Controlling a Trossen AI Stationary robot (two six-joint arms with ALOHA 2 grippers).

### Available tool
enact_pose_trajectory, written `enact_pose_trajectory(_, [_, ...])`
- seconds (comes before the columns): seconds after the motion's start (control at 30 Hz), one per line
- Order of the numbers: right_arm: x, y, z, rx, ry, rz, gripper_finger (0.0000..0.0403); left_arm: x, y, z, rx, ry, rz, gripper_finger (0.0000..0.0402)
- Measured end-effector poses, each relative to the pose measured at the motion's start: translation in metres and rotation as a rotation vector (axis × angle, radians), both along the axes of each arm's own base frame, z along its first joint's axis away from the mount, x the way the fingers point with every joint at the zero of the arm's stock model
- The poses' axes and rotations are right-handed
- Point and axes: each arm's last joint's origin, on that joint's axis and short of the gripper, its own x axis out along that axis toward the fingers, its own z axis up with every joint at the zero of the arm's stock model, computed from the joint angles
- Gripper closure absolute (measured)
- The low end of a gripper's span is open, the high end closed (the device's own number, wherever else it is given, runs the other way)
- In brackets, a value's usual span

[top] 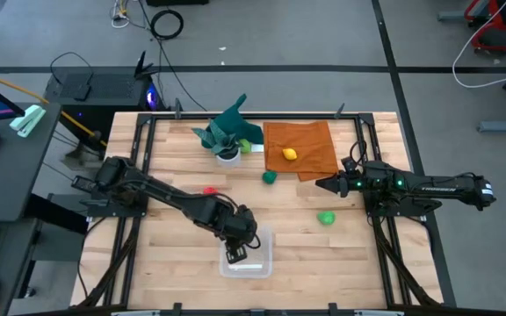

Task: Pick and placing Produce into tupperware
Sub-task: Put the eggplant into the transparent bin

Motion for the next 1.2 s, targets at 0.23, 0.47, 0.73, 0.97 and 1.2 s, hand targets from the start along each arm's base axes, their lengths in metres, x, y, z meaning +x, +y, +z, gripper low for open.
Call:
enact_pose_trajectory(0.23, [0.0,0.0,0.0,0.0,0.0,0.001,0.0291,-0.006,-0.016,-0.001,0.105,-0.015,-0.077,0.0276])
enact_pose_trajectory(0.47, [0.0,0.0,0.0,0.0,0.0,0.001,0.0291,-0.011,-0.025,-0.006,0.206,-0.014,-0.145,0.0276])
enact_pose_trajectory(0.73, [0.0,0.0,0.0,0.001,0.0,0.001,0.0291,-0.003,-0.024,-0.006,0.214,-0.07,-0.17,0.0276])
enact_pose_trajectory(0.97, [0.0,0.0,0.0,0.002,0.001,0.001,0.0291,0.005,-0.024,-0.024,0.221,-0.028,-0.223,0.0276])
enact_pose_trajectory(1.2, [0.0,0.0,0.0,0.008,0.002,0.002,0.0291,0.01,-0.026,-0.039,0.236,-0.001,-0.263,0.0276])
